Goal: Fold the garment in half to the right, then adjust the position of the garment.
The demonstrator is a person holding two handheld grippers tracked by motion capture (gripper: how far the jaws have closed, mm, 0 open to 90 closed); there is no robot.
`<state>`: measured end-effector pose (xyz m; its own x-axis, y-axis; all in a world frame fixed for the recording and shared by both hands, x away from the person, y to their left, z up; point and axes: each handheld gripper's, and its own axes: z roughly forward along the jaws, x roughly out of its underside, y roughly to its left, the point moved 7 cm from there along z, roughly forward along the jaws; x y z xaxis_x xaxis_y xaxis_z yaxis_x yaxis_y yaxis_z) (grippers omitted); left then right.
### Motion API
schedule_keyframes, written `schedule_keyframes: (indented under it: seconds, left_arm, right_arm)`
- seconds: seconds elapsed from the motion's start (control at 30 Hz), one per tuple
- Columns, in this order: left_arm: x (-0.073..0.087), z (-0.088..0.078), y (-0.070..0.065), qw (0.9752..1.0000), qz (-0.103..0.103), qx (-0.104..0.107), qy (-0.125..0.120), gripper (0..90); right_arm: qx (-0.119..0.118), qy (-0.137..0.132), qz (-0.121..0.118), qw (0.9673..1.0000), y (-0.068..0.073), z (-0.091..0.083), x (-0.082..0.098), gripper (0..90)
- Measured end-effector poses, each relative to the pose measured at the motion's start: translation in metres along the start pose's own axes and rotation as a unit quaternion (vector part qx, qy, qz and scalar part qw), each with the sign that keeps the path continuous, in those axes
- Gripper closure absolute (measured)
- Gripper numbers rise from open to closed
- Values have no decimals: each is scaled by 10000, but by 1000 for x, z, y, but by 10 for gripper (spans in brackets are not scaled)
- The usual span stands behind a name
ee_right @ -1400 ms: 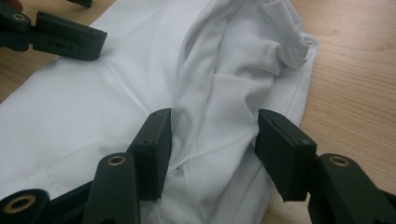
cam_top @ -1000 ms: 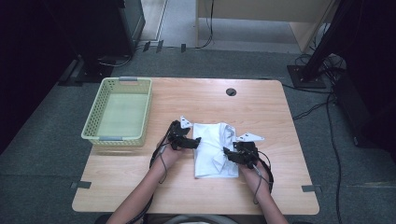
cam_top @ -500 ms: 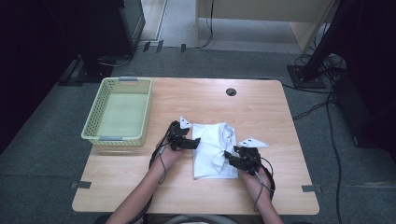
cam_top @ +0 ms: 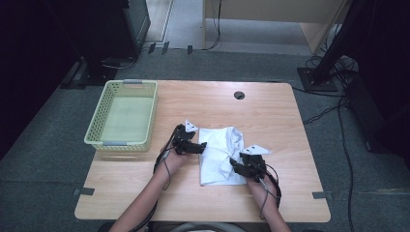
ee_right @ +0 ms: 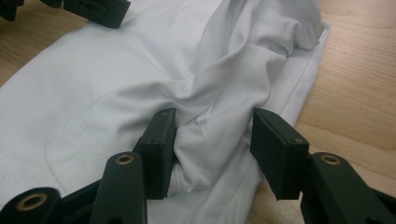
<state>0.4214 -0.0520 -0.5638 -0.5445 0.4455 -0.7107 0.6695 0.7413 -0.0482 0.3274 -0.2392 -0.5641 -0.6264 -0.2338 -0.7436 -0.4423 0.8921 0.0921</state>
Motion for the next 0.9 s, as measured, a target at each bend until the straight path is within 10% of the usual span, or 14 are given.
schedule_keyframes:
  seconds: [0.9]
  left_arm:
    - [-13,-17,19,9995,-187,-64,-251,206]
  right_arm:
    - [-51,-184,-208,9996,1,12,-6,424]
